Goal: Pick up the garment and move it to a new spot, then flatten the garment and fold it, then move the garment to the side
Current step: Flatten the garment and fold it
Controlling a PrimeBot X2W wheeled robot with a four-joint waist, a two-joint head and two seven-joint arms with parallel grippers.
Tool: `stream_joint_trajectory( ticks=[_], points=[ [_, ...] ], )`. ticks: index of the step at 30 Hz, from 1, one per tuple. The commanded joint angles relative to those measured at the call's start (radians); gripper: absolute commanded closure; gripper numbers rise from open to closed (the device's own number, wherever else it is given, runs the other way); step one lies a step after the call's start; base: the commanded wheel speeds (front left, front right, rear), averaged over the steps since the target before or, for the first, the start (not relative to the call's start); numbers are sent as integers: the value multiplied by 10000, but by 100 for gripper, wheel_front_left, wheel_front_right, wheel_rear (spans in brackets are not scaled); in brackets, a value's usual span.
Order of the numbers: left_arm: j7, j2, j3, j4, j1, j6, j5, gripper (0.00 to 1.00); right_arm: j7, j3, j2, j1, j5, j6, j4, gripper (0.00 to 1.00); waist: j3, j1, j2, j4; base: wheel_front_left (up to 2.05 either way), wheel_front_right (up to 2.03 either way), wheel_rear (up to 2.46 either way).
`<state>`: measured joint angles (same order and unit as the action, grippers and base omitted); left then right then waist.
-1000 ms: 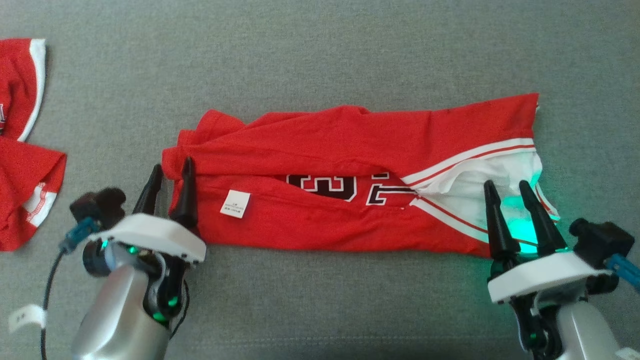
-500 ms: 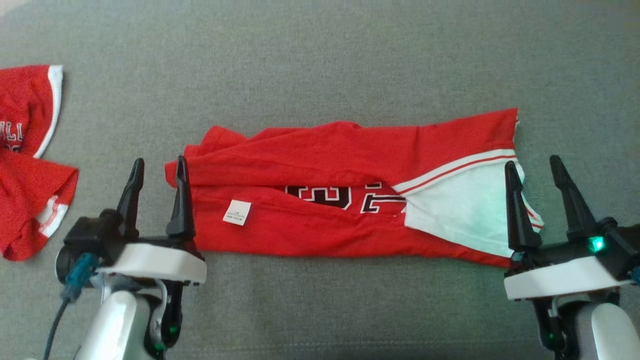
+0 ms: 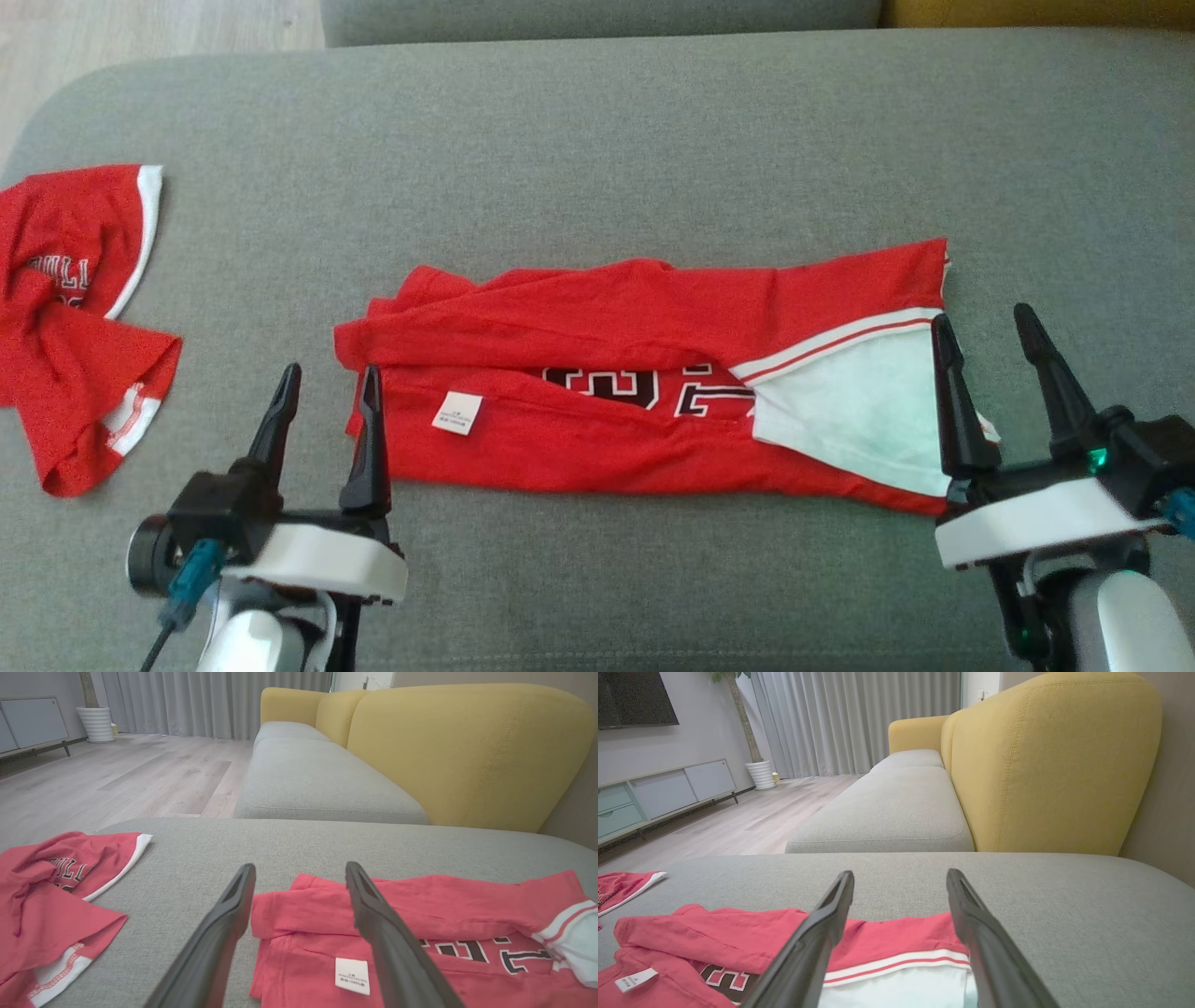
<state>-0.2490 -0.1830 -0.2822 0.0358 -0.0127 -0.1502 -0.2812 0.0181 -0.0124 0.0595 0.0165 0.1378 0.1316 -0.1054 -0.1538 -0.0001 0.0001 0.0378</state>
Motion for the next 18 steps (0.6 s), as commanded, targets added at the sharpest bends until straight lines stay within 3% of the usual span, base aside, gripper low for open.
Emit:
stream_joint_trajectory(
  ticks=[1,18],
  points=[
    [-51,-191,298,-365,-251,-68,126,0,-9,-168,-8,-18,-47,-9,-277,0,62,1,-1,19,0,0,0],
    [73,-300,161,-371,-240,-138,82,0,-110,-134,-67,153,-39,-9,-174,0,164,1,-1,-10,0,0,0]
  ],
)
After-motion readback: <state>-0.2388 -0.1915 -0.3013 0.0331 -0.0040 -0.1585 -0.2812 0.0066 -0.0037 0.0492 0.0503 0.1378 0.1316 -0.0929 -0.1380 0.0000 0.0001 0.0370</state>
